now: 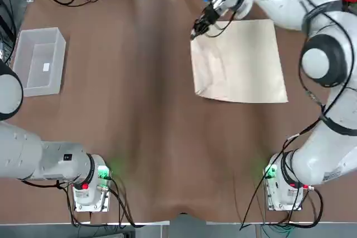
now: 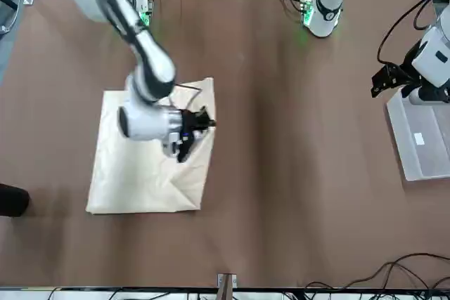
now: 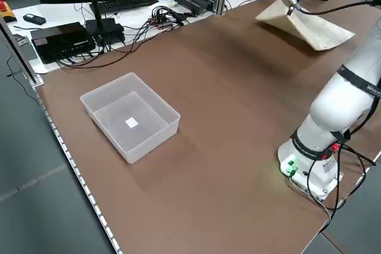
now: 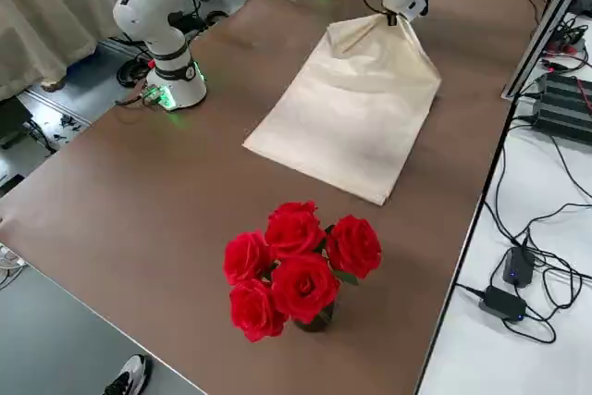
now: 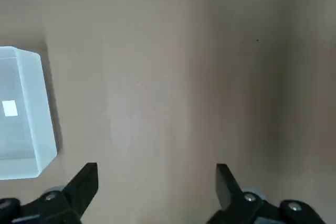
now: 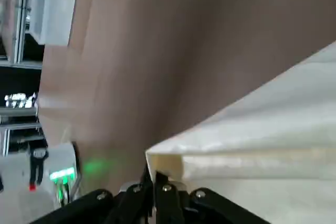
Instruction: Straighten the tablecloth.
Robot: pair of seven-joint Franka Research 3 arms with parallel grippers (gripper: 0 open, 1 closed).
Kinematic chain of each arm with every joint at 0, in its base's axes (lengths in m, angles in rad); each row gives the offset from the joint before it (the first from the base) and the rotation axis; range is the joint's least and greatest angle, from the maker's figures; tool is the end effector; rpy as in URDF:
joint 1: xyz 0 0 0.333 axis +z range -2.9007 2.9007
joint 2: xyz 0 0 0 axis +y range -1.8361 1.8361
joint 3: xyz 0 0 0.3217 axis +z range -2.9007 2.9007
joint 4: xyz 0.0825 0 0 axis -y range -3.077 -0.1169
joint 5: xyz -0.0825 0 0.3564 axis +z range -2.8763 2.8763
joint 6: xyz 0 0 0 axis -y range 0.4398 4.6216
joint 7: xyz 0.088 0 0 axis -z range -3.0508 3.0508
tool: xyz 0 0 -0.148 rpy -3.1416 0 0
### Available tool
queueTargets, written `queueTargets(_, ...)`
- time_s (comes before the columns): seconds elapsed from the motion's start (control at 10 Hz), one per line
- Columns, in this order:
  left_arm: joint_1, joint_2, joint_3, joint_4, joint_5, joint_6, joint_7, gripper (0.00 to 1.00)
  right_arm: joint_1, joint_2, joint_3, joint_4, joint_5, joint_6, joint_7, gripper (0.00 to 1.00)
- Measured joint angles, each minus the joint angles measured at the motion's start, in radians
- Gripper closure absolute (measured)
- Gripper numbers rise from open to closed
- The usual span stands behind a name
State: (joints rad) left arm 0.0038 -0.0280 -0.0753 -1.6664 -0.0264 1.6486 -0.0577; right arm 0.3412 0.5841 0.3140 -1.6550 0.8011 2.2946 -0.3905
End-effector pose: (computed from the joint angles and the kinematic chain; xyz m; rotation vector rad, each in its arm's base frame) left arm 0.5225 -0.0416 0.5680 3.1167 -0.0185 0.0133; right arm 0.5367 0.4270 0.2922 -2.3032 -0.5292 0.0665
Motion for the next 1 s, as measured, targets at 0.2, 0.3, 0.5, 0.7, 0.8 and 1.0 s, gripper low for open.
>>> queueTargets(0.2,-0.001,0.0,0.0,0.0,0.0,0.001,0.0,0.01,0.18,0.093,-0.007,0.071,0.0,0.24,0.122,0.74)
queueTargets(0.3,-0.001,0.0,-0.001,0.0,0.0,0.001,0.0,0.01,0.212,0.112,-0.011,0.09,0.001,0.275,0.155,0.57)
queueTargets(0.5,-0.002,0.0,-0.001,0.0,0.0,0.001,0.0,0.01,0.196,0.113,-0.025,0.112,0.001,0.263,0.169,0.26)
queueTargets(0.7,-0.002,0.0,-0.001,0.0,0.0,0.001,0.0,0.01,0.141,0.105,-0.031,0.115,-0.001,0.192,0.166,0.0)
queueTargets(0.8,-0.002,0.0,-0.001,0.0,0.0,0.001,0.0,0.01,0.104,0.085,-0.034,0.114,-0.011,0.144,0.162,0.0)
queueTargets(1.0,-0.002,0.0,-0.001,0.0,0.0,0.002,0.0,0.01,0.015,0.007,-0.044,0.097,-0.103,0.055,0.158,0.0)
